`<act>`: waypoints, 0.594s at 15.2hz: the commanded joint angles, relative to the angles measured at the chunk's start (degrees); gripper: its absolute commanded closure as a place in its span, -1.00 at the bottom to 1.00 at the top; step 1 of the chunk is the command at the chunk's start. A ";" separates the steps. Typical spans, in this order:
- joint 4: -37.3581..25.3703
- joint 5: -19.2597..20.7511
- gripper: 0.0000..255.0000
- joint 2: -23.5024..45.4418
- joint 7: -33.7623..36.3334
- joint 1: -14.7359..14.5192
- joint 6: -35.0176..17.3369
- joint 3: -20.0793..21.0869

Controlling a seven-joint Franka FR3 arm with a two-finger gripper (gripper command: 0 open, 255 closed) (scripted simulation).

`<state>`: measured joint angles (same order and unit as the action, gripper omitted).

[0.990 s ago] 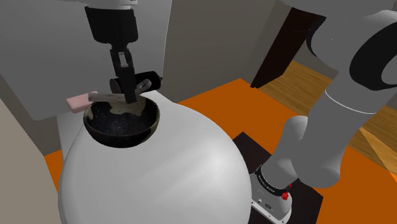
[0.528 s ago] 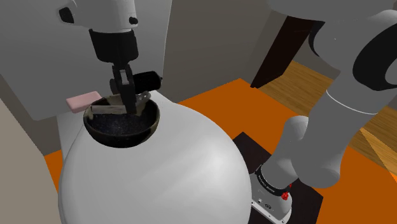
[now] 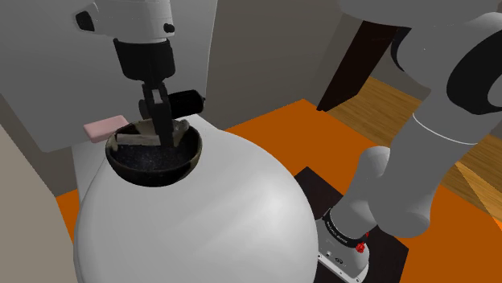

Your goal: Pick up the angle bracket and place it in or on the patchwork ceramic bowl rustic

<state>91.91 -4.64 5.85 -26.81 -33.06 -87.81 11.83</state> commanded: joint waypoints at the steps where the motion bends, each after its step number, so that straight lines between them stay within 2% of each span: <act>1: 0.00 0.00 -1.00 0.00 0.00 0.00 0.00 0.00; 5: 0.00 0.00 -1.00 0.00 0.00 0.00 0.00 0.00; 9: -11.45 0.60 -1.00 3.27 0.61 -0.07 8.22 -0.05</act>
<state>83.50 -4.19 8.17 -26.55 -32.99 -81.73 11.70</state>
